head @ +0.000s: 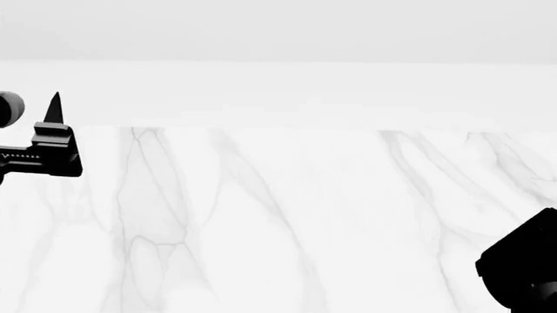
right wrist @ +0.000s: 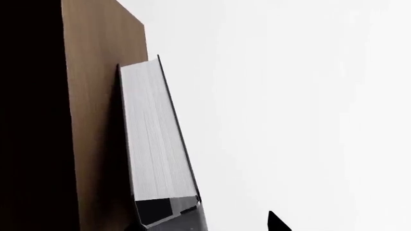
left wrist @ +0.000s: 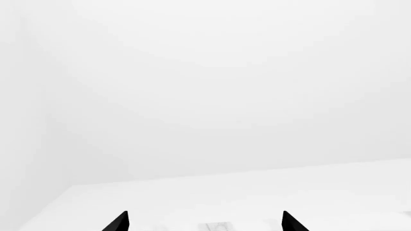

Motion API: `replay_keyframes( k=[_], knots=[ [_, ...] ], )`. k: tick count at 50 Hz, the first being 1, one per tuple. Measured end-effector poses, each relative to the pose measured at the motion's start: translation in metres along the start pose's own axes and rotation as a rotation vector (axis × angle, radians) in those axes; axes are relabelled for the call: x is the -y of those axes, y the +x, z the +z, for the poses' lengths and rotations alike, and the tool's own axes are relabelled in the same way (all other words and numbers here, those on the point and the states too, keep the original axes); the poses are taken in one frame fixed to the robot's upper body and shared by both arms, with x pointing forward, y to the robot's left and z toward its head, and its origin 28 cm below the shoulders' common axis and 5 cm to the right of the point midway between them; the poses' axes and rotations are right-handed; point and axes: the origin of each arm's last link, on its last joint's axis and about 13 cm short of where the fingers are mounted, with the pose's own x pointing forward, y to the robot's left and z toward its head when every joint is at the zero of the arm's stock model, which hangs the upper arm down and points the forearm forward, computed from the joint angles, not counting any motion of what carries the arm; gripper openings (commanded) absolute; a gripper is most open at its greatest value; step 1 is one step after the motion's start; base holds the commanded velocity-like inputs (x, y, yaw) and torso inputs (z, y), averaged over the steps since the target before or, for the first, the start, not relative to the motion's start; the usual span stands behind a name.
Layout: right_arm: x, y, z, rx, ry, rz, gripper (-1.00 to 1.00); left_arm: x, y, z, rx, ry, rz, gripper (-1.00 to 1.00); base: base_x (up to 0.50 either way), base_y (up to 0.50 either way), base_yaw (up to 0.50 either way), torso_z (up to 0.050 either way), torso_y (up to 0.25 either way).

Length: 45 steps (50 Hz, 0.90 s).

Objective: Pick up the book on the left and place it on top of the shelf.

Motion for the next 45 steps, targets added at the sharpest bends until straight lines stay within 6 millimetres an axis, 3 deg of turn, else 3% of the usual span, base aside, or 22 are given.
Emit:
replay_keyframes(
  k=[19,33,40,45],
  knots=[
    [0.024,-0.029,0.055,0.456,0.137,-0.01,1.0,0.0,0.0,-0.001,-0.001,-0.006,-0.002,1.0,0.0,0.0,0.0,0.0,0.0],
    [0.03,-0.046,0.073,0.621,0.187,0.003,1.0,-0.001,0.0,-0.002,-0.003,-0.011,-0.006,1.0,0.0,0.0,0.0,0.0,0.0],
    [0.026,-0.056,0.082,0.689,0.292,0.166,1.0,0.0,0.0,-0.003,-0.003,-0.012,-0.009,1.0,0.0,0.0,0.0,0.0,0.0],
    [0.019,-0.066,0.088,0.742,0.418,0.395,1.0,0.0,0.001,-0.004,-0.003,-0.012,-0.01,1.0,0.0,0.0,0.0,0.0,0.0]
  ],
)
